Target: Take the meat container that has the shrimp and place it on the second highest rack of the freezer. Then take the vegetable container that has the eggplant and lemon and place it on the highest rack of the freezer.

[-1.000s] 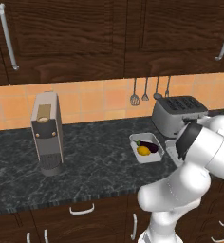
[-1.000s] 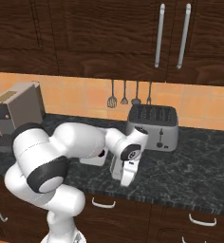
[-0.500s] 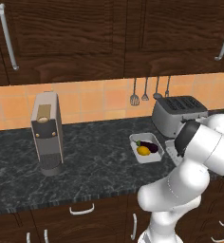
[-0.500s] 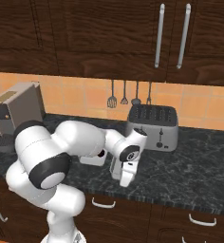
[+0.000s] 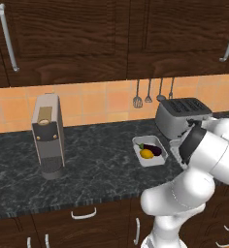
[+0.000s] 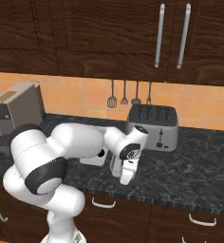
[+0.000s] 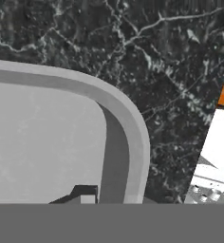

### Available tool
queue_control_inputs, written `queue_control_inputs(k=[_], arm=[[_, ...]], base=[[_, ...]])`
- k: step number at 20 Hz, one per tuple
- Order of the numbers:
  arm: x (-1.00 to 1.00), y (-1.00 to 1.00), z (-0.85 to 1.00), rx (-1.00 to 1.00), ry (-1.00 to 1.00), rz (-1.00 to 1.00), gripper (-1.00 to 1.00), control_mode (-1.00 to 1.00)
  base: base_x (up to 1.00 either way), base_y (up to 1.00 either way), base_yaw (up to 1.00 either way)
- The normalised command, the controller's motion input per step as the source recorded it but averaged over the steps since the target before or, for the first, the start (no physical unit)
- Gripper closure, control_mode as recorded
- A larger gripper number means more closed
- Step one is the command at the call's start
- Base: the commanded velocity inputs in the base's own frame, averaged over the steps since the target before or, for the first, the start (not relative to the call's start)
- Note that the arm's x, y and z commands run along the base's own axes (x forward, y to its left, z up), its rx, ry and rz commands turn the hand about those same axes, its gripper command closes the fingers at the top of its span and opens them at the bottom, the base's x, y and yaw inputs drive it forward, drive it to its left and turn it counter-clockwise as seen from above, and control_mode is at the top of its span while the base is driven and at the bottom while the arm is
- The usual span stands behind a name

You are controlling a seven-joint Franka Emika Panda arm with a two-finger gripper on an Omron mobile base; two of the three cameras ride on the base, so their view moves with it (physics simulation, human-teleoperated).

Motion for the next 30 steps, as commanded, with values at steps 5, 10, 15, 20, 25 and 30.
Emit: queue_control_inputs(k=[5, 10, 15, 20, 25, 30], arm=[[-0.48, 0.01, 0.87, -0.02, -0.23, -0.05, 1.00, -1.00], [-0.56, 0.47, 0.96, -0.06, -0.02, -0.10, 1.00, -1.00], [-0.68, 0.59, 0.78, 0.03, -0.01, -0.01, 1.00, -1.00], [-0.44, 0.92, 0.49, 0.03, 0.00, 0.03, 1.00, -1.00], [-0.39, 0.81, 0.22, 0.04, 0.00, 0.00, 1.00, -1.00], [-0.44, 0.21, 0.06, 0.02, 0.00, 0.00, 1.00, 1.00]], base=[[0.00, 0.00, 0.00], [0.00, 0.00, 0.00], [0.00, 0.00, 0.00], [0.00, 0.00, 0.00], [0.00, 0.00, 0.00], [-0.40, 0.00, -0.06]])
